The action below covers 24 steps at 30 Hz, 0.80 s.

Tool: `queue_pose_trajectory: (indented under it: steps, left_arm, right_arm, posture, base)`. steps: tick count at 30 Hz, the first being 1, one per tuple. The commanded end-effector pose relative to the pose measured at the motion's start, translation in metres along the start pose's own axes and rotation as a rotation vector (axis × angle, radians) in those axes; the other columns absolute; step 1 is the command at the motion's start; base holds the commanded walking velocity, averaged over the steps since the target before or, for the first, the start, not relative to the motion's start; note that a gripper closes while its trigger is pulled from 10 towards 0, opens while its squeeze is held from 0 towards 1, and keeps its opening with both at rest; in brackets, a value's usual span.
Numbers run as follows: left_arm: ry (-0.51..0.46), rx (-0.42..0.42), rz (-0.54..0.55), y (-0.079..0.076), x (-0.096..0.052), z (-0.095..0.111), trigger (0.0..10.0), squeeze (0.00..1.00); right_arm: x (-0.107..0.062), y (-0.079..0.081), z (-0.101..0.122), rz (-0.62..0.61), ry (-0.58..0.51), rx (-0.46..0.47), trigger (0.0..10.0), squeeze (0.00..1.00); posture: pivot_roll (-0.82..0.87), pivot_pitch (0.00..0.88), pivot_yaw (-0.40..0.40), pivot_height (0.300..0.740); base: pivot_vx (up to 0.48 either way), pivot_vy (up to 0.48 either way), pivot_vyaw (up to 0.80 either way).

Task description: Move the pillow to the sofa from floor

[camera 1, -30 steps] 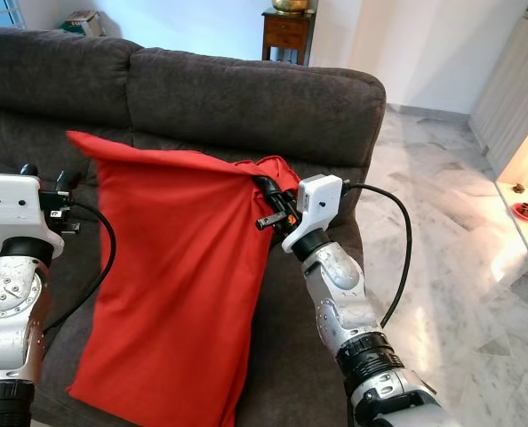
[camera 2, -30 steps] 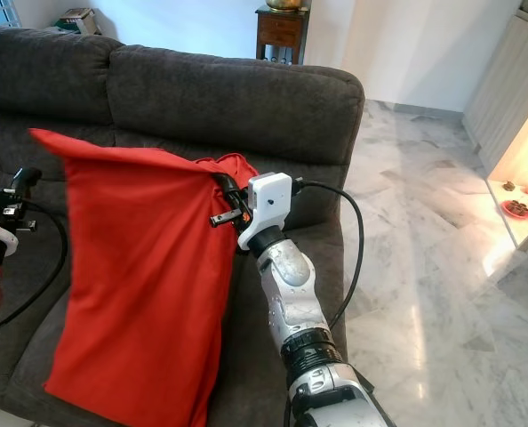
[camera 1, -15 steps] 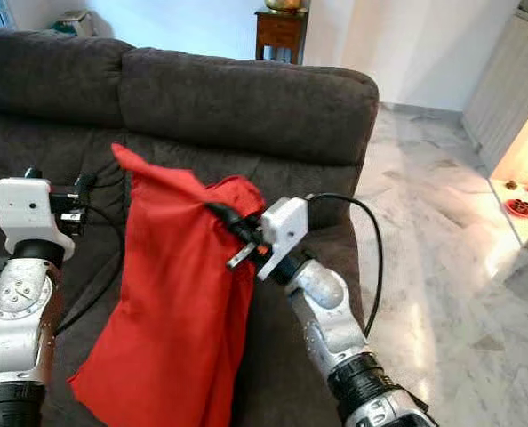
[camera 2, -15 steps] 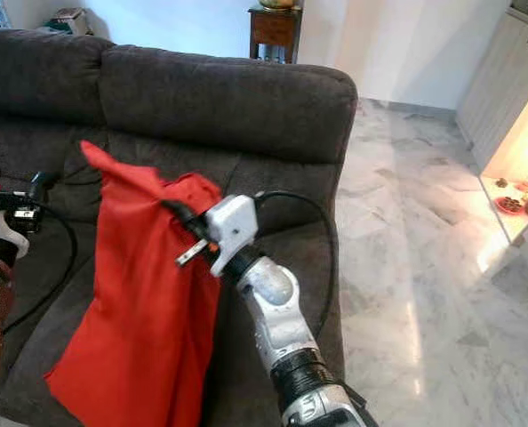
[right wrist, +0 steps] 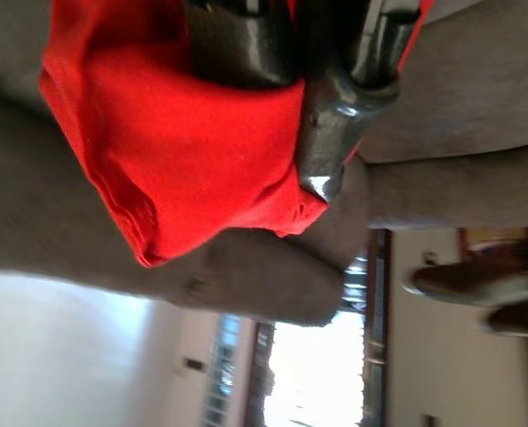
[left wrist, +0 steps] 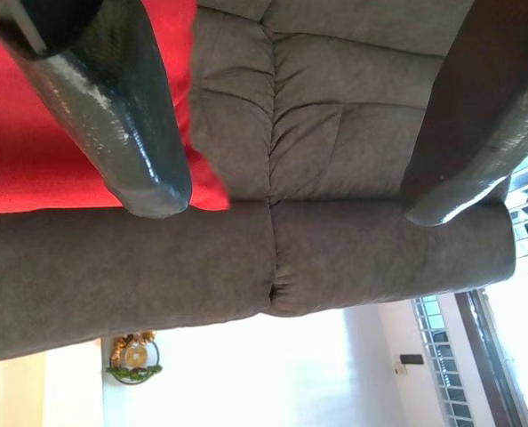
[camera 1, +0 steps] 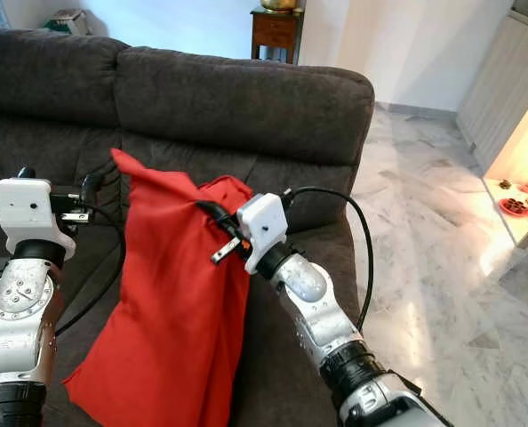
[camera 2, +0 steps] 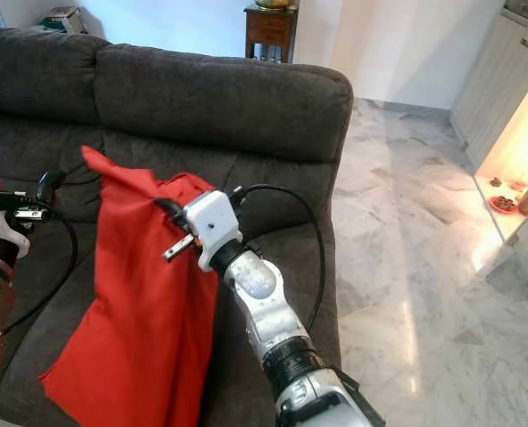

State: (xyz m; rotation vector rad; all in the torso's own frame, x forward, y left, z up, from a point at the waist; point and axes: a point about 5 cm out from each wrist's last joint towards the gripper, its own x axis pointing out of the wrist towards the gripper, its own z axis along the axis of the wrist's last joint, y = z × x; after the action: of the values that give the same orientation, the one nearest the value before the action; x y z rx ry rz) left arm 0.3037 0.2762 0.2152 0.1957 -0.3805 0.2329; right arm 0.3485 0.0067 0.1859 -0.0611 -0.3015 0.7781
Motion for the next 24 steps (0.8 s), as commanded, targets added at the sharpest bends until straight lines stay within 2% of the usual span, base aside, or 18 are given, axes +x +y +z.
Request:
queue_pose_trajectory:
  steps: [1, 2, 3, 4, 11, 19, 22, 24]
  left_arm:
    - [-0.014, 0.011, -0.004, -0.003, -0.001, 0.004, 10.0, 0.21]
    - [-0.014, 0.011, -0.005, -0.004, 0.0, 0.004, 10.0, 0.13]
    - [-0.014, 0.011, -0.005, -0.004, 0.0, 0.004, 10.0, 0.13]
    - [-0.013, 0.01, -0.006, -0.004, 0.0, 0.004, 10.0, 0.0]
    - [-0.013, 0.008, -0.006, -0.005, -0.001, 0.003, 10.0, 0.0]
    - [-0.012, 0.006, -0.01, -0.007, -0.001, 0.003, 10.0, 0.0]
    - [-0.012, 0.006, -0.011, -0.007, -0.001, 0.002, 10.0, 0.0]
    - [-0.012, 0.006, -0.011, -0.008, -0.002, 0.003, 10.0, 0.0]
  right_arm:
    - [0.016, 0.005, 0.014, -0.027, -0.033, 0.077, 10.0, 1.0]
    - [0.016, 0.002, 0.014, -0.044, -0.024, 0.098, 10.0, 1.0]
    - [0.016, 0.002, 0.014, -0.044, -0.024, 0.098, 10.0, 1.0]
    - [0.017, 0.0, 0.014, -0.052, -0.02, 0.097, 10.0, 1.0]
    - [0.022, -0.002, 0.018, -0.075, -0.013, 0.048, 10.0, 1.0]
    - [0.034, -0.024, 0.035, -0.251, -0.017, 0.032, 10.0, 1.0]
    - [0.036, -0.026, 0.039, -0.265, -0.02, 0.015, 10.0, 1.0]
    - [0.041, -0.021, 0.043, -0.236, -0.023, -0.001, 10.0, 1.0]
  posture:
    - [0.18, 0.072, -0.061, 0.74]
    - [0.18, 0.072, -0.062, 0.74]
    - [0.18, 0.072, -0.062, 0.74]
    - [0.18, 0.072, -0.062, 0.74]
    - [0.18, 0.071, -0.064, 0.74]
    - [0.18, 0.067, -0.063, 0.74]
    - [0.18, 0.067, -0.064, 0.74]
    - [0.18, 0.068, -0.065, 0.74]
  base:
    - [0.0, 0.0, 0.0]
    - [0.0, 0.0, 0.0]
    - [0.0, 0.0, 0.0]
    - [0.0, 0.0, 0.0]
    - [0.0, 0.0, 0.0]
    - [0.0, 0.0, 0.0]
    - [0.0, 0.0, 0.0]
    - [0.0, 0.0, 0.0]
